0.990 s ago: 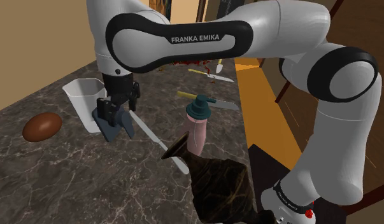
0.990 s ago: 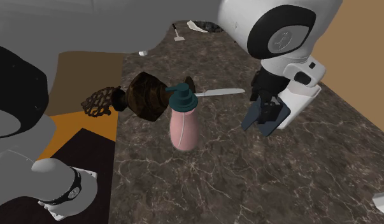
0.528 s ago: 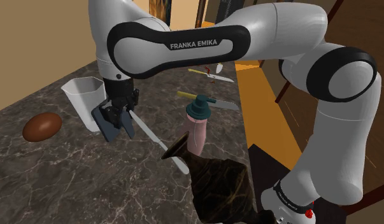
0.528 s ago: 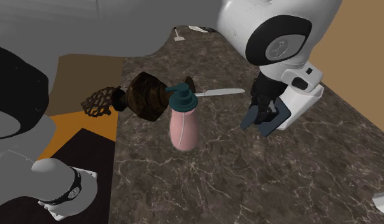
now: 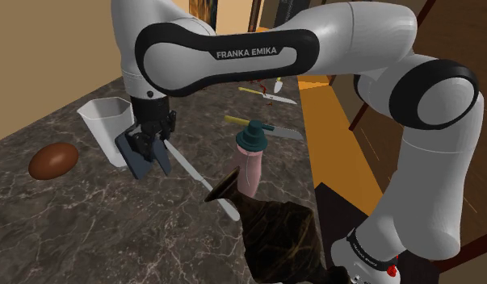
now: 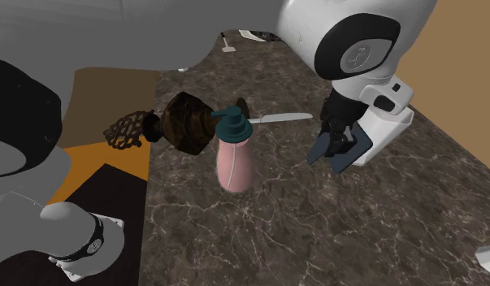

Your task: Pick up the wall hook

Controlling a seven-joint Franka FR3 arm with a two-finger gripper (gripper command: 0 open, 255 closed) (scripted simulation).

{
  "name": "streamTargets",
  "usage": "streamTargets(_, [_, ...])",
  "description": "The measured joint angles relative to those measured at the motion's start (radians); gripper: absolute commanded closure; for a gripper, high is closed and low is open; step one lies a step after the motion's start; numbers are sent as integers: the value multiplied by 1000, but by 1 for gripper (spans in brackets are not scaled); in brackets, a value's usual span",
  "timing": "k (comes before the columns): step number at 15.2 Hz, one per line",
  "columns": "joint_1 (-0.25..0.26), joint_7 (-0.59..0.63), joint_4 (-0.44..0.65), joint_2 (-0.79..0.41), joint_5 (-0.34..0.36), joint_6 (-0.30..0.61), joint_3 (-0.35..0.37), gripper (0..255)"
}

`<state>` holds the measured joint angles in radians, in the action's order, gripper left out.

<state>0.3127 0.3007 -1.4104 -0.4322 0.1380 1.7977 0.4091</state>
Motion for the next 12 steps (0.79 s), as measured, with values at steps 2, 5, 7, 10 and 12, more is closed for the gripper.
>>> streamTargets(2, [3,0,23,1,-1,-24,1,255])
streamTargets(5, [6,-1,64,1,-1,-64,2,255])
streamTargets(7, [9,-1,91,-1,-1,-89,2,255])
streamTargets(10, [16,0,139,-4,0,-133,4,255])
streamTargets(12, [19,-1,174,-10,2,-162,4,255])
